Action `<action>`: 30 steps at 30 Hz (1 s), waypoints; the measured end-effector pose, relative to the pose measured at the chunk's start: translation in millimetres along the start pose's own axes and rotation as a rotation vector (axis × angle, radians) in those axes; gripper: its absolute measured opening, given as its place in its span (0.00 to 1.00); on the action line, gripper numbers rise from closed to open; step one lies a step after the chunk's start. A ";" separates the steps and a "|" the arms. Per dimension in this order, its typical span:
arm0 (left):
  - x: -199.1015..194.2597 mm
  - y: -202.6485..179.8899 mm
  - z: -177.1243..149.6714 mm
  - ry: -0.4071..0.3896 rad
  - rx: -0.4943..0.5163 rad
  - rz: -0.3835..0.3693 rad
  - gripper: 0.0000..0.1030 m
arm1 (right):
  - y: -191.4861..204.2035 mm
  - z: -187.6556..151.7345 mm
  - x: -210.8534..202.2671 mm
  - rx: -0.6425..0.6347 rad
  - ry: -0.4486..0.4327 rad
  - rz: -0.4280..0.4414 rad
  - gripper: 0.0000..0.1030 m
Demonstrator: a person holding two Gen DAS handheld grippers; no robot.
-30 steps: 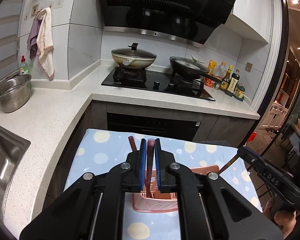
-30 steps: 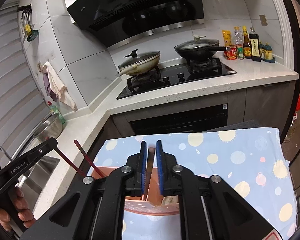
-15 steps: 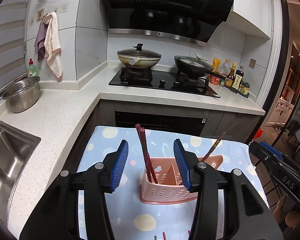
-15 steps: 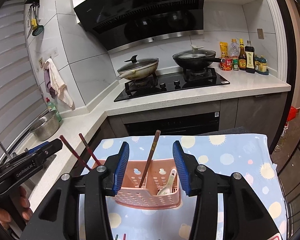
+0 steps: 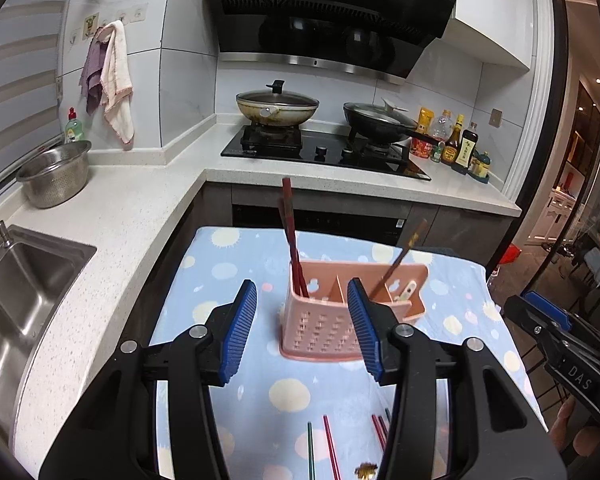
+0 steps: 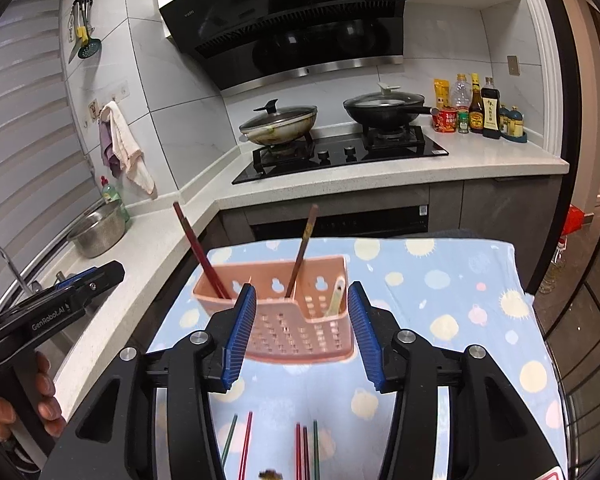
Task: Organize utensils
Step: 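Withdraw both open tools from the holder back over the utensils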
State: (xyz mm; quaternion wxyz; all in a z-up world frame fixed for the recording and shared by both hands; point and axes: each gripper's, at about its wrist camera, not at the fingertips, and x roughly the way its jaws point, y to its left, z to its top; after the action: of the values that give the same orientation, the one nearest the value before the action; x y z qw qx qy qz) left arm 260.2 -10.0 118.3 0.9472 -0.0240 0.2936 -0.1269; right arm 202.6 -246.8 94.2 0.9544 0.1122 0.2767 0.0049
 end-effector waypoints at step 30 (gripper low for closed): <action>-39.4 -8.6 -202.1 0.306 -0.006 0.018 0.45 | -26.8 -203.8 -55.4 0.005 0.314 -0.060 0.45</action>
State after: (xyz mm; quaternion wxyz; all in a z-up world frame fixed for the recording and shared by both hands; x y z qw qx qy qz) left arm 113.3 -2.4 -26.0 0.8924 -0.0047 0.4351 -0.1198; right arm 46.4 -233.9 -49.9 0.8989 0.1043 0.4255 -0.0069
